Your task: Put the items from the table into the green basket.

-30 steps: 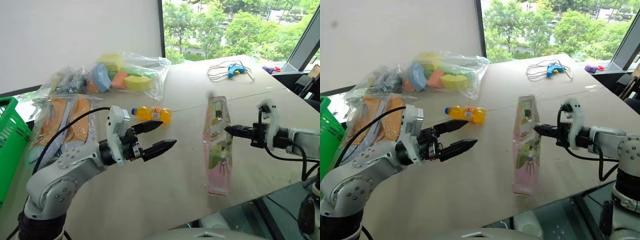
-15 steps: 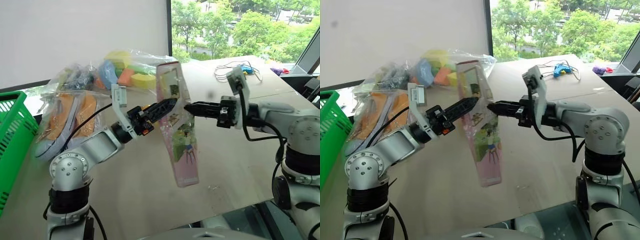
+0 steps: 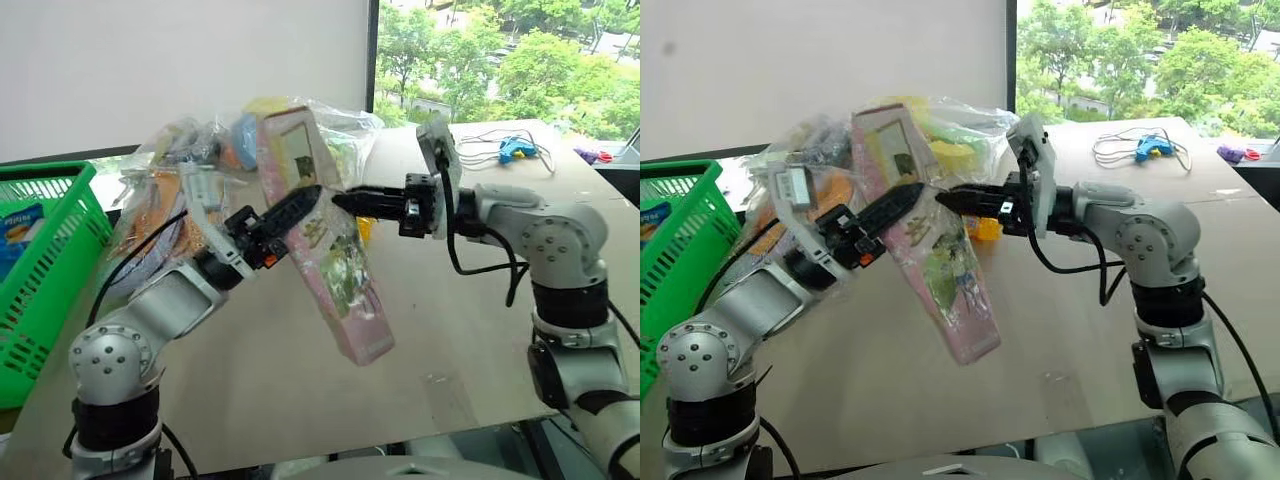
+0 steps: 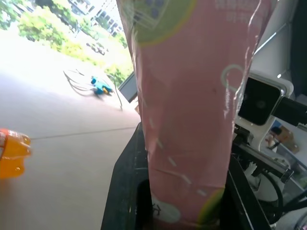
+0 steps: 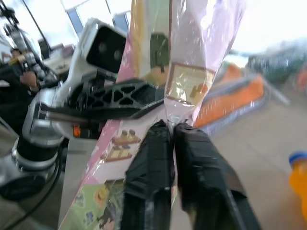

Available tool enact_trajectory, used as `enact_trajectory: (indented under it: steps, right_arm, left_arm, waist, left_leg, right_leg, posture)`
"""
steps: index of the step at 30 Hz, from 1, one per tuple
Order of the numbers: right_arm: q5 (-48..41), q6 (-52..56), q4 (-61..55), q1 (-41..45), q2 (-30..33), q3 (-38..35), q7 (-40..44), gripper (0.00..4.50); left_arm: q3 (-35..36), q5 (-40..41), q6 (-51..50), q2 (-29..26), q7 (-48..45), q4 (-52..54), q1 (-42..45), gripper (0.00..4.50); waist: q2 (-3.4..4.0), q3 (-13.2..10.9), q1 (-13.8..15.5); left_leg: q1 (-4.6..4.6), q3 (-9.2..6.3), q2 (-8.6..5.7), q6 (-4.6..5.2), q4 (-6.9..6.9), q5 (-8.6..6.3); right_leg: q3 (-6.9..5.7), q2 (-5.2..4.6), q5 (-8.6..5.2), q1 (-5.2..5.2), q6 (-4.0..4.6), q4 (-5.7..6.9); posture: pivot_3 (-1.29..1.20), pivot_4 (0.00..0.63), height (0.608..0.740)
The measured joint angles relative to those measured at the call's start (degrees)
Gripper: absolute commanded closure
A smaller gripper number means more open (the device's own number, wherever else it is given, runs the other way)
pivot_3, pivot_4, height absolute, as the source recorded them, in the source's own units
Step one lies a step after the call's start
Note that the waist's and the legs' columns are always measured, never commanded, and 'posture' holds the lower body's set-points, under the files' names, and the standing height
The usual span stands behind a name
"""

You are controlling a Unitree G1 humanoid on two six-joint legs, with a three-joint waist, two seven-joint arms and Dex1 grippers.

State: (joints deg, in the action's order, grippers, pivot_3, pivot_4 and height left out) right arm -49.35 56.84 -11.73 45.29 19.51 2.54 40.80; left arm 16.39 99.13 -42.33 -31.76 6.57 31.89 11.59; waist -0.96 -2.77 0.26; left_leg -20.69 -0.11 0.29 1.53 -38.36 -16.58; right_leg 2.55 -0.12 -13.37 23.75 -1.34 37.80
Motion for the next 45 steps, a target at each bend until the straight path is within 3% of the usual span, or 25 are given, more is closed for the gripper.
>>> enact_trajectory:
  steps: [6, 10, 13, 16, 17, 19, 22, 25, 31, 37, 45]
  right_arm:
    - [9.31, -14.73, 4.36, 2.61, 1.29, 3.76, 9.16, 0.19]
    - [11.79, -22.14, 6.58, 8.49, -1.04, 5.9, 16.36, 0.09]
    - [12.17, -24.53, 8.78, 11.08, -4.25, 6.7, 19.01, 0.09]
    - [13.22, -26.98, 10.94, 12.97, -6.85, 8.24, 21.36, 0.09]
    - [13.69, -27.84, 11.6, 13.04, -7.4, 8.39, 22.23, 0.09]
    - [14.73, -28.84, 12.41, 13.16, -7.95, 8.79, 23.09, 0.09]
    - [16.9, -31.02, 13.01, 13.46, -9.2, 10.74, 24.54, 0.09]
    - [18.56, -32.03, 13.57, 13.82, -10.83, 11.12, 23.7, 0.09]
    - [26.71, -33.53, 17.87, 14.69, -13.96, 13.04, 15.78, 0.09]
    - [29.93, -32.22, 18.25, 14.57, -15.81, 13.47, 10.82, 0.09]
    - [30.88, -30.75, 16.02, 14.08, -16.28, 13.52, 9.04, 0.09]
  left_arm:
    - [12.61, -0.79, 5.84, -3.86, 2.78, 2.34, -7.36, 3.94]
    - [24.9, -1.05, 12.49, -8.7, 7.95, 2.08, -5.81, 3.94]
    - [31.91, -5.27, 13.95, -15.92, 9.74, -2.04, -4.85, 3.94]
    - [39.07, -15.97, 14.16, -24.63, 8.45, -9.87, -5.04, 3.94]
    - [40.75, -22.99, 14.07, -29.36, 5.73, -13.29, -6.59, 3.94]
    - [42.6, -32.92, 15.09, -33.77, 0.63, -17.13, -7.88, 3.94]
    - [41.9, -47.69, 21.62, -41.51, -10.16, -29.86, -8.02, 3.94]
    - [40.41, -56.59, 28.4, -44.64, -18.76, -42.53, -4.35, 3.94]
    - [26.5, -67.12, 38.77, -46.04, -31.12, -64.55, 7.53, 3.94]
    - [14.34, -76.26, 47.75, -46.52, -37.83, -83.16, 23.23, 3.94]
    - [7.13, -84.02, 52.6, -46.28, -40.74, -93.53, 31.06, 3.94]
  waist:
    - [0.01, -0.02, 2.03]
    - [0.0, -0.01, 3.9]
    - [-0.03, 0.0, 5.38]
    - [-0.02, -0.01, 6.65]
    - [-0.04, -0.02, 6.97]
    - [-0.1, 0.02, 7.76]
    - [-0.3, 0.08, 8.46]
    - [-0.28, 0.07, 8.74]
    - [-0.64, 0.3, 9.27]
    - [-1.31, 0.66, 9.03]
    - [-1.31, 0.66, 7.98]
  left_leg:
    - [-0.04, -0.12, 0.04, -0.03, 0.02, 0.02]
    - [-0.07, -0.31, 0.05, -0.06, 0.05, 0.03]
    - [-0.06, -0.35, 0.02, -0.08, 0.09, 0.04]
    - [-0.08, -0.35, -0.13, -0.13, 0.15, 0.05]
    - [-0.14, -0.32, -0.16, -0.16, 0.16, 0.07]
    - [-0.23, -0.31, -0.15, -0.33, 0.2, 0.16]
    - [-0.26, -0.41, -0.15, -0.4, 0.31, 0.18]
    - [-0.17, -0.45, -0.09, -0.56, 0.56, 0.27]
    - [-0.35, -0.73, 0.08, -0.68, 0.65, 0.32]
    - [-1.33, -0.87, -0.09, -1.02, 0.54, 0.51]
    - [-1.26, -0.9, -0.07, -0.78, 0.54, 0.38]
  right_leg:
    - [-0.12, 0.0, -0.01, 0.02, 0.04, -0.02]
    - [-0.26, -0.02, -0.02, 0.0, 0.11, -0.08]
    - [-0.41, -0.01, -0.04, -0.01, 0.15, -0.09]
    - [-0.51, -0.02, -0.07, -0.02, 0.15, -0.17]
    - [-0.62, -0.01, -0.11, -0.03, 0.2, -0.26]
    - [-0.84, -0.11, -0.14, -0.06, 0.25, -0.4]
    - [-1.04, -0.06, -0.27, -0.03, 0.19, -0.51]
    - [-1.09, -0.11, -0.27, -0.03, 0.19, -0.56]
    - [-1.46, -0.12, -0.27, 0.15, 0.74, -0.35]
    - [-1.59, -0.12, -0.06, 1.12, 0.79, -0.03]
    - [-1.61, -0.1, -0.06, 1.11, 0.79, 0.13]
  posture:
    - [0.24, 0.0, 0.74]
    - [0.32, 0.0, 0.74]
    - [0.34, 0.0, 0.74]
    - [0.35, 0.0, 0.74]
    - [0.36, 0.0, 0.74]
    - [0.36, 0.0, 0.74]
    - [0.35, 0.0, 0.74]
    - [0.34, 0.0, 0.74]
    - [0.32, 0.0, 0.74]
    - [0.3, 0.0, 0.74]
    - [0.27, 0.0, 0.74]
